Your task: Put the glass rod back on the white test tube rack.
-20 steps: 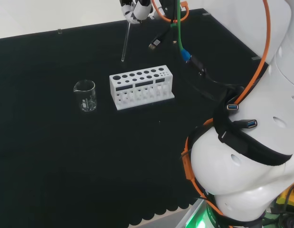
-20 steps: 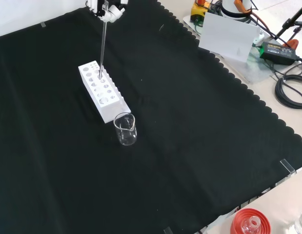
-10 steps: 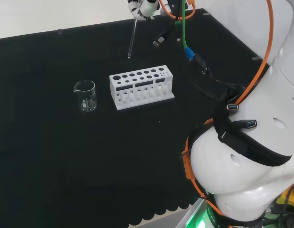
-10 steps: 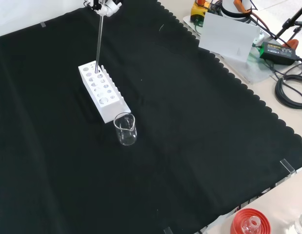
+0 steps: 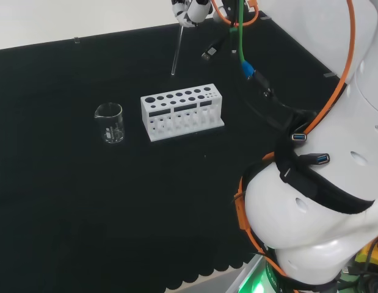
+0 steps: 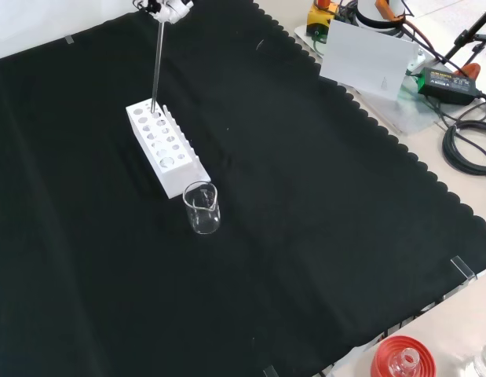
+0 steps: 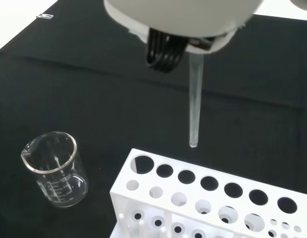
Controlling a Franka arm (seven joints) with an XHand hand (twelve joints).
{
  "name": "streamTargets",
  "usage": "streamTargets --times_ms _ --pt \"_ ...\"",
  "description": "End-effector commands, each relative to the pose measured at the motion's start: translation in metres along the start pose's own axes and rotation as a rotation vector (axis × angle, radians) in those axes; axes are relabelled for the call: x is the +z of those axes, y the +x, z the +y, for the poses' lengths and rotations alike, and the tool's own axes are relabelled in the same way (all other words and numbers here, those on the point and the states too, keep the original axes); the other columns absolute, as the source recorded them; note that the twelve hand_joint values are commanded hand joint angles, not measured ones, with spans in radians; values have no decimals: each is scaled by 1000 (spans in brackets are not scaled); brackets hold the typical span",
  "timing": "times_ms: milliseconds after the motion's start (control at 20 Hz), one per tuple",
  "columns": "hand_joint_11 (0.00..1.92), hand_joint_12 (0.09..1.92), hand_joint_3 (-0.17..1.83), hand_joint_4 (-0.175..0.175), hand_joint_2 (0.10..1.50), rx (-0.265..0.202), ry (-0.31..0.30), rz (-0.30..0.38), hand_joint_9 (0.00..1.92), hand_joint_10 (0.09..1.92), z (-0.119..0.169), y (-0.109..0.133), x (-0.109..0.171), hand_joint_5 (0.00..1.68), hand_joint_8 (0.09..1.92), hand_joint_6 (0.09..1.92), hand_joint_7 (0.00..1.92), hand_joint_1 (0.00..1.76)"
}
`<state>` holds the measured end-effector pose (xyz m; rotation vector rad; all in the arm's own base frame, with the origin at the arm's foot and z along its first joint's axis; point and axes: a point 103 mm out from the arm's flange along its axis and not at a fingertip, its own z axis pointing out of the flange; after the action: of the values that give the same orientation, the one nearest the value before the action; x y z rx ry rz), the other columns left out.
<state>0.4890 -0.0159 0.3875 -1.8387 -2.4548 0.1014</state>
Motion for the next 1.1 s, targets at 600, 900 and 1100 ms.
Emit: streamTargets --times_ms 600,900,1100 --pt "1612 724 851 -175 591 -16 33 -2 1735 545 4 11 16 1171 896 902 1229 1314" --pt "1612 724 852 -175 591 -34 37 5 1735 544 4 16 18 1171 896 902 1230 1314" --pt "1612 724 852 -175 591 -39 37 6 1735 544 4 16 18 1171 896 902 1230 1314"
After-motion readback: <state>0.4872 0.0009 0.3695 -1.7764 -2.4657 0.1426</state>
